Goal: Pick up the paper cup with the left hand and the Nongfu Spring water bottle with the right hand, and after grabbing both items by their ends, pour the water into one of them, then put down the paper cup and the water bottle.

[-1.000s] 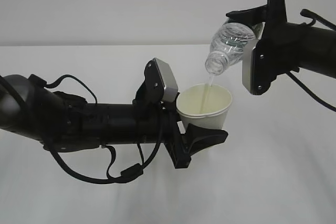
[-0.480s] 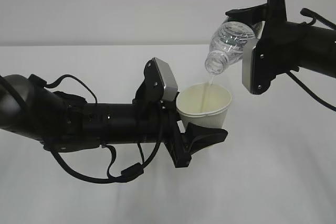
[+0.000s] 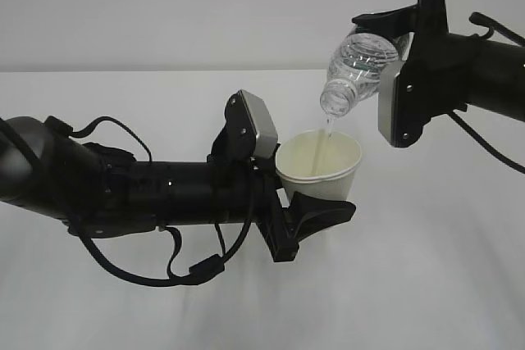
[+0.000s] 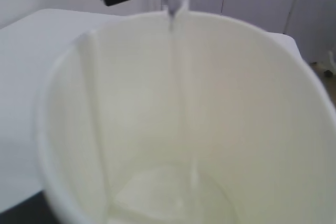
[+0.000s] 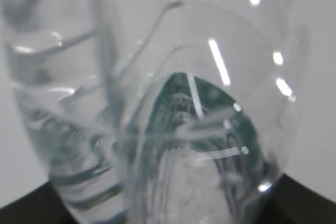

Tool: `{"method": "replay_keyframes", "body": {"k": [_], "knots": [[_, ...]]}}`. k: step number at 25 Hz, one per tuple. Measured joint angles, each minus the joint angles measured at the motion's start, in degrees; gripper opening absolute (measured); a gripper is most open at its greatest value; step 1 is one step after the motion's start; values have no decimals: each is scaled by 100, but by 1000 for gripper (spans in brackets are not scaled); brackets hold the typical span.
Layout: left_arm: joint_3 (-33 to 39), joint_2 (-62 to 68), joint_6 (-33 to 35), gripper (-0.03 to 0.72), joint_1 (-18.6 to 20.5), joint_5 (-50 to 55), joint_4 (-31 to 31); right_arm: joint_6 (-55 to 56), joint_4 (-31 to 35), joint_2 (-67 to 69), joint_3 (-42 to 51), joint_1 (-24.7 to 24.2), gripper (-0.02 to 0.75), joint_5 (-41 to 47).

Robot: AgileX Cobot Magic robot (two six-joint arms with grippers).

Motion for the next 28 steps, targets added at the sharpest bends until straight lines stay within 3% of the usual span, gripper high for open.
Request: {"method": "replay_keyframes", "body": {"k": [28], "knots": [[0,0,0,451,0,56,0,-43,-10,0,0,0,466,-41]]}}
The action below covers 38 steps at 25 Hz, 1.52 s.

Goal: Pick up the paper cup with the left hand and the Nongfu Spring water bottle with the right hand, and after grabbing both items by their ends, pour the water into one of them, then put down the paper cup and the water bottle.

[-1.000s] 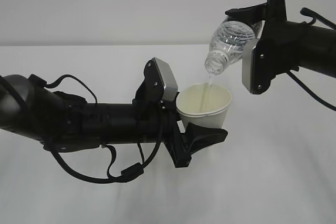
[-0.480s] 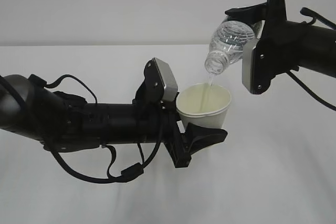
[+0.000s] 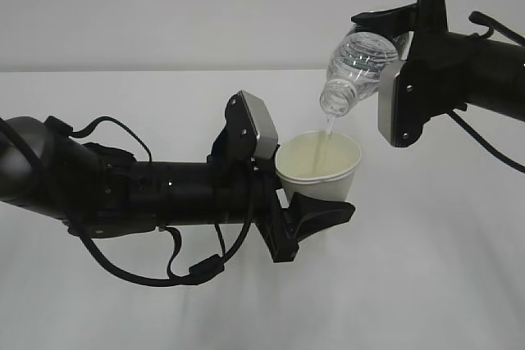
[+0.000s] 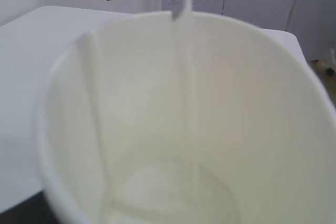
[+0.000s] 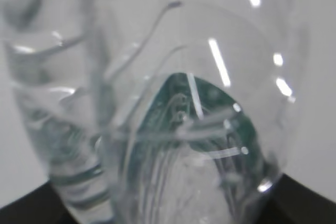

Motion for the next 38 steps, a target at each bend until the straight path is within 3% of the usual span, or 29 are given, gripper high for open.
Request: {"method": "replay_keyframes", "body": {"k": [38], "knots": [[0,2,-135,450,0,197,33,-8,0,0,-68,0,466,0]]}}
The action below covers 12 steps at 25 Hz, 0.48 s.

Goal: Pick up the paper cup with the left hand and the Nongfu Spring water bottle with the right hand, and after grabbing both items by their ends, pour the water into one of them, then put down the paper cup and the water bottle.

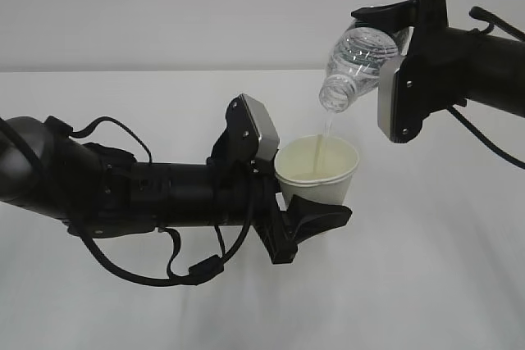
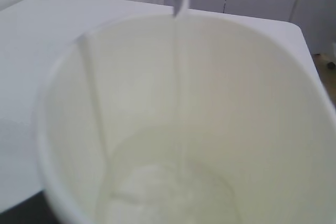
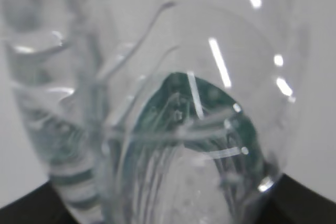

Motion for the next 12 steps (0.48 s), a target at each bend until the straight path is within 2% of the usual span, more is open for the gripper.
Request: {"method": "replay_keyframes", "body": {"k": [12], "knots": [[0,0,0,450,0,0,4,-14,0,0,-8,0,466,0]]}}
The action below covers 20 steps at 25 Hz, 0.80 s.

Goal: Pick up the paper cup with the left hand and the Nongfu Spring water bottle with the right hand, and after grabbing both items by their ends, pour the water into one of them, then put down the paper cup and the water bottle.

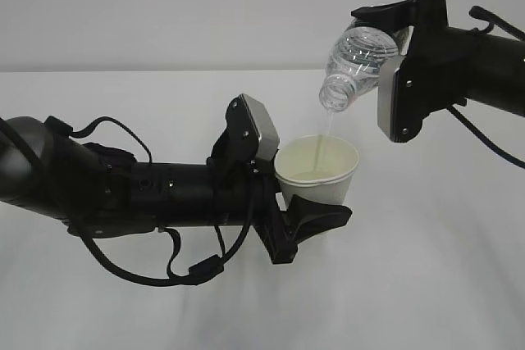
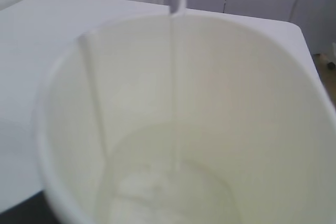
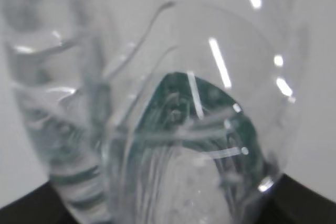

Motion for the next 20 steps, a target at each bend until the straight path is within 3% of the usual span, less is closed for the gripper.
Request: {"method": "replay_keyframes", "body": {"k": [20], "knots": [[0,0,-16,450,0,0,165,-89,0,0,-18,0,466,-9]]}}
